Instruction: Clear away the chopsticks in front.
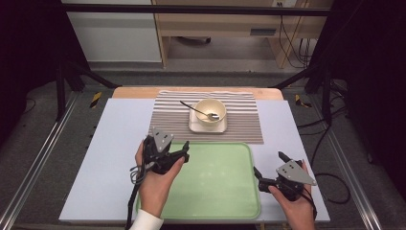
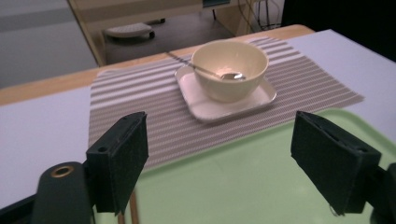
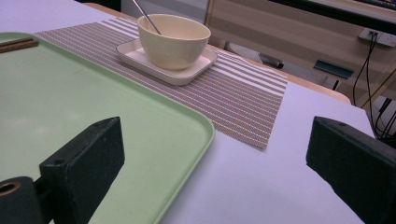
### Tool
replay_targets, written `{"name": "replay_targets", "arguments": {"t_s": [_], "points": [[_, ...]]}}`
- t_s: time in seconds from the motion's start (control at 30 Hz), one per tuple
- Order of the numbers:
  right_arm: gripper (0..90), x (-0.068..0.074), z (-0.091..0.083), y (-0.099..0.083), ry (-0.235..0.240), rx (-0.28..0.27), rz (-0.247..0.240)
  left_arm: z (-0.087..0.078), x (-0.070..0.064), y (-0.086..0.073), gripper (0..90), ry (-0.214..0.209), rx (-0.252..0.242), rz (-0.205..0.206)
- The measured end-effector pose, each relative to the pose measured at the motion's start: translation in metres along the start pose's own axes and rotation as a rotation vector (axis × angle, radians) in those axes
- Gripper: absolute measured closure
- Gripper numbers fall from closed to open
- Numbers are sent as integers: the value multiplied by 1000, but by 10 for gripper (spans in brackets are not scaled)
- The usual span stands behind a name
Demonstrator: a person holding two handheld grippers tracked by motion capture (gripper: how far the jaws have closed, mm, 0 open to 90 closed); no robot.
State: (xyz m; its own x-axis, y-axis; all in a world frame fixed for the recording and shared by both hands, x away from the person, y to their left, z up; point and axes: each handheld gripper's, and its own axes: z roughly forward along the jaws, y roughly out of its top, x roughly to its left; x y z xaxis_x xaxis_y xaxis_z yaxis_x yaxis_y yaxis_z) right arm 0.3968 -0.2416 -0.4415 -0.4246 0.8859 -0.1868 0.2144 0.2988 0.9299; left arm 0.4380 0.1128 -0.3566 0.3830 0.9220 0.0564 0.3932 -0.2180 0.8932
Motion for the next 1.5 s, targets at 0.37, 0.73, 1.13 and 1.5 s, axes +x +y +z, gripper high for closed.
{"name": "replay_targets", "arguments": {"t_s": [0.37,0.73,1.13,1.5], "points": [[44,0,0,0,5,3,1,45,14,33,109,-80,-67,20],[47,3,1,2,11,-5,0,93,21,30,115,-80,-90,-28],[56,2,1,2,16,-7,0,132,23,21,121,-77,-96,-83],[56,2,0,1,12,1,-3,146,28,17,121,-62,-132,-127]]}}
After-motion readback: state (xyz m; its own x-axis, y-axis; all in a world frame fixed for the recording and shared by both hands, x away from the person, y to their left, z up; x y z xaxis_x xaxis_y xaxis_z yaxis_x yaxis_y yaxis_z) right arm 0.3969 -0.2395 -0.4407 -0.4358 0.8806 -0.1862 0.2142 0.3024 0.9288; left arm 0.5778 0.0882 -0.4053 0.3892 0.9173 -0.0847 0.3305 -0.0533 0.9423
